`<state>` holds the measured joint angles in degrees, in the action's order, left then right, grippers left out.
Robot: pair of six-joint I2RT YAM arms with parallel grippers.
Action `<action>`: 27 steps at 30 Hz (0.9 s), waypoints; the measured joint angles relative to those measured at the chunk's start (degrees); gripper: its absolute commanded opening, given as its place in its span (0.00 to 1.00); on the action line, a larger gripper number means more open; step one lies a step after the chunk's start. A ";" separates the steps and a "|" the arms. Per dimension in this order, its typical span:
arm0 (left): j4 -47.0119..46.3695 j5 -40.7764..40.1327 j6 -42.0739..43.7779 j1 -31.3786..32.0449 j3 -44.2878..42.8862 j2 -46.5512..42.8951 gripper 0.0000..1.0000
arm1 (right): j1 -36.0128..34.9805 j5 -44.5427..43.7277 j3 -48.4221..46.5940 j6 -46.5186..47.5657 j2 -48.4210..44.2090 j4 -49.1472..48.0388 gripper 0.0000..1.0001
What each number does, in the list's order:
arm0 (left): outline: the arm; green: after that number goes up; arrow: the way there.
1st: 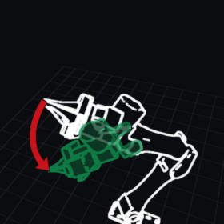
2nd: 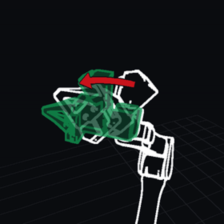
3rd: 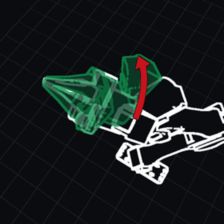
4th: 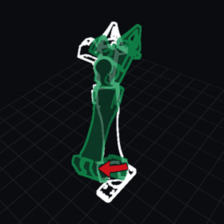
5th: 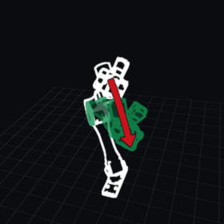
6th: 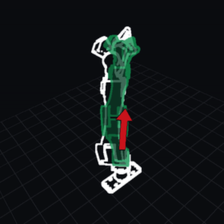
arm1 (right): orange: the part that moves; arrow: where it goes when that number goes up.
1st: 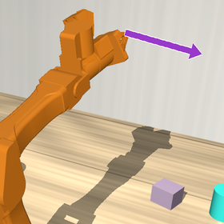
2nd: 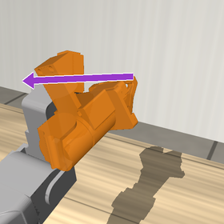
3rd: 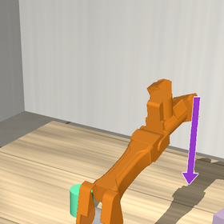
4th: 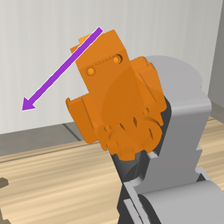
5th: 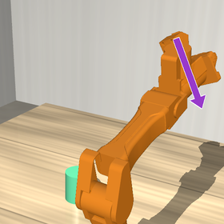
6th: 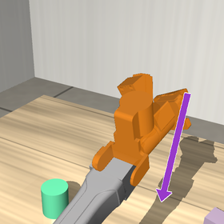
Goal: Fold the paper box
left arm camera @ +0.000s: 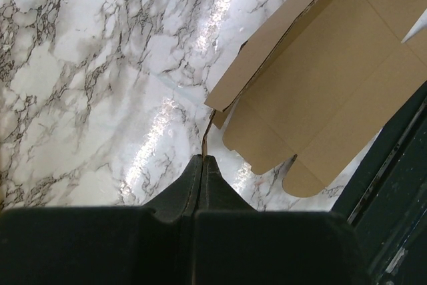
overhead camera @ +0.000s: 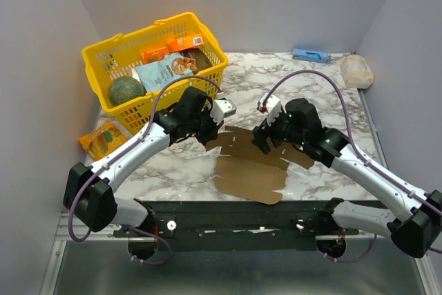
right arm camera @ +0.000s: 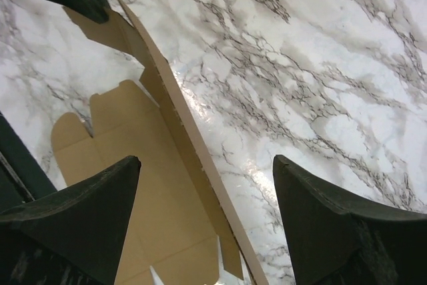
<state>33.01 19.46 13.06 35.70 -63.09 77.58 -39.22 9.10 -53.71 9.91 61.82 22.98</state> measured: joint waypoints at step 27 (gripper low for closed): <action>-30.91 -10.34 -22.82 -0.94 24.96 -26.01 0.78 | -2.69 -7.10 -0.22 -2.38 8.59 1.57 0.01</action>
<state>2.11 9.13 -9.76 34.76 -38.13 51.57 -41.91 2.00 -53.93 7.53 70.41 24.56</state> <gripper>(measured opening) 0.823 0.016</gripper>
